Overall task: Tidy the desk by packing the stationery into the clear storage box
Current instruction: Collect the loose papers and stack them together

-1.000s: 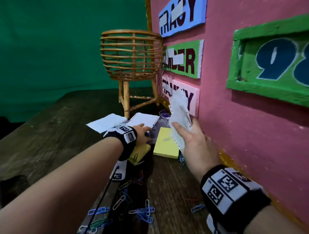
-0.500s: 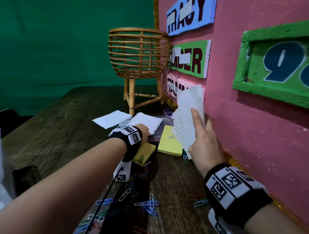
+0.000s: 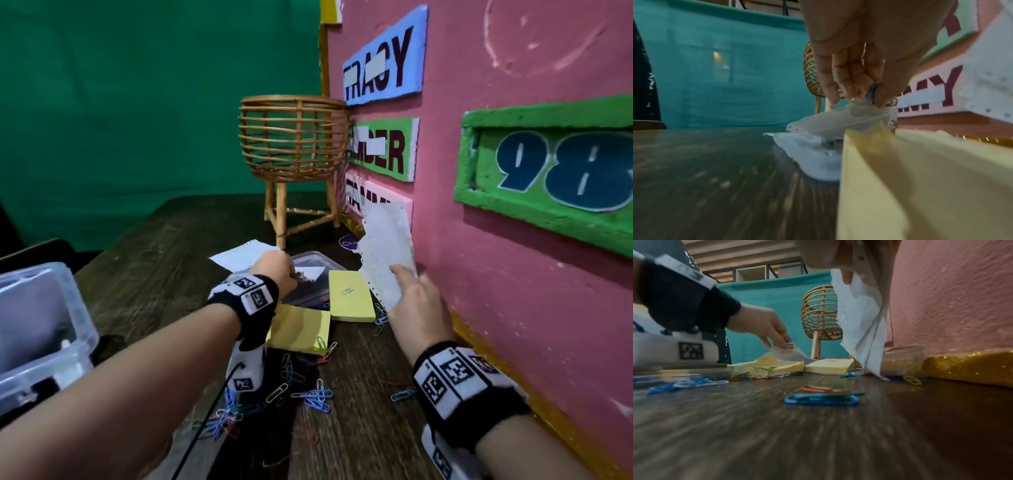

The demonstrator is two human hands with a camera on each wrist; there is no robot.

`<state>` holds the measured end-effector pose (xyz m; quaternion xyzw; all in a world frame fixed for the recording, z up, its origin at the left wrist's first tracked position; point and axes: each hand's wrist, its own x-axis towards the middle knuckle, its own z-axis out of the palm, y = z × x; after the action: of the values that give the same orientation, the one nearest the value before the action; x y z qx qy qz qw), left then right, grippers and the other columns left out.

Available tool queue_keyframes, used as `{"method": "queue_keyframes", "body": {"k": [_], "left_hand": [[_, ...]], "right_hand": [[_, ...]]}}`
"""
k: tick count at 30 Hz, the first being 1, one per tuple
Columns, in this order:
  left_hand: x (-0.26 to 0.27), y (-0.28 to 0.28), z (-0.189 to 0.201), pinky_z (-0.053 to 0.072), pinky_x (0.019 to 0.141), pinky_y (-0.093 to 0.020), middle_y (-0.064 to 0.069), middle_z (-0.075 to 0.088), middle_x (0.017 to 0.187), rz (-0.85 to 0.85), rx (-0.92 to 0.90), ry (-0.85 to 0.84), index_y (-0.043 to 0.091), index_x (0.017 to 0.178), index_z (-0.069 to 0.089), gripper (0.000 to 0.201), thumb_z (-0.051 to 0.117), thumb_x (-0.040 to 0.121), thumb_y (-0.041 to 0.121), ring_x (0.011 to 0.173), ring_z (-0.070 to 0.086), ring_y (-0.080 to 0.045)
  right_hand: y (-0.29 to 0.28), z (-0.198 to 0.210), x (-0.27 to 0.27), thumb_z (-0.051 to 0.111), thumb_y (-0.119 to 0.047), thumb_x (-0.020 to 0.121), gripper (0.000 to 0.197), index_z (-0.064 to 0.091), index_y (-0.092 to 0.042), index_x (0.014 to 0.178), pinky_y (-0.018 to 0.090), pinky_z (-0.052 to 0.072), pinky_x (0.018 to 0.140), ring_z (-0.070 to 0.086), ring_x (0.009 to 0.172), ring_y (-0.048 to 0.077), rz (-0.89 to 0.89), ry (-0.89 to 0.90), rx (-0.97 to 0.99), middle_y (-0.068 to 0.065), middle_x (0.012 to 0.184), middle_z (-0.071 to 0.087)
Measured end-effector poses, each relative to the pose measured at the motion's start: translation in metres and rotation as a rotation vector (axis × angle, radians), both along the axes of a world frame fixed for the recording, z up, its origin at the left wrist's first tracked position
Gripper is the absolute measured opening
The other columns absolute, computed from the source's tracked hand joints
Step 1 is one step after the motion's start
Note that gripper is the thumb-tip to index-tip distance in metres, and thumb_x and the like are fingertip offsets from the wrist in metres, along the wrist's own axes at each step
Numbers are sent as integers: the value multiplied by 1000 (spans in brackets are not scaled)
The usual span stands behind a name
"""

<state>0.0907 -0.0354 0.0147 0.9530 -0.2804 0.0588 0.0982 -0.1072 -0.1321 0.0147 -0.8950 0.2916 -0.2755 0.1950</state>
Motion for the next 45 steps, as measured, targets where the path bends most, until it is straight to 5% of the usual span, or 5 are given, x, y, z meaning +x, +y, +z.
{"method": "queue_keyframes", "body": {"k": [12, 25, 30, 37, 45], "left_hand": [[-7, 27, 60, 44, 84, -28, -11, 65, 112, -122, -208, 28, 12, 108, 66, 32, 73, 77, 14, 105, 59, -27], [-60, 16, 105, 38, 56, -11, 11, 60, 60, -561, -253, 321, 18, 88, 74, 22, 71, 77, 37, 52, 46, 1], [-69, -3, 74, 47, 84, -28, -6, 72, 90, -560, -509, 541, 16, 89, 75, 15, 68, 82, 27, 79, 59, -12], [-48, -7, 61, 51, 55, -14, 3, 61, 57, -378, -1074, 605, 10, 71, 62, 24, 52, 94, 13, 42, 57, 1], [2, 25, 21, 49, 54, -16, 3, 67, 76, -272, 84, 595, 8, 101, 68, 22, 62, 88, 24, 57, 60, -3]], "right_hand": [[6, -3, -2, 42, -11, 90, 48, 43, -21, 137, 42, 49, 86, 57, 97, 33, 12, -136, -26, 16, 109, 58], [8, -3, -4, 19, -70, 76, 75, 51, -25, 127, 35, 46, 86, 57, 102, 26, 167, -182, -9, 10, 113, 63], [11, 2, -5, 50, -46, 89, 32, 59, -16, 98, 26, 33, 66, 45, 78, 18, 218, -13, -28, -1, 82, 43], [5, -5, 1, 56, -31, 88, 21, 60, -10, 90, 26, 39, 65, 42, 73, 18, 135, -93, -113, 0, 79, 41], [5, -4, 4, 52, -27, 89, 15, 58, -13, 91, 34, 47, 70, 58, 83, 31, 93, -103, -143, 6, 85, 50]]}}
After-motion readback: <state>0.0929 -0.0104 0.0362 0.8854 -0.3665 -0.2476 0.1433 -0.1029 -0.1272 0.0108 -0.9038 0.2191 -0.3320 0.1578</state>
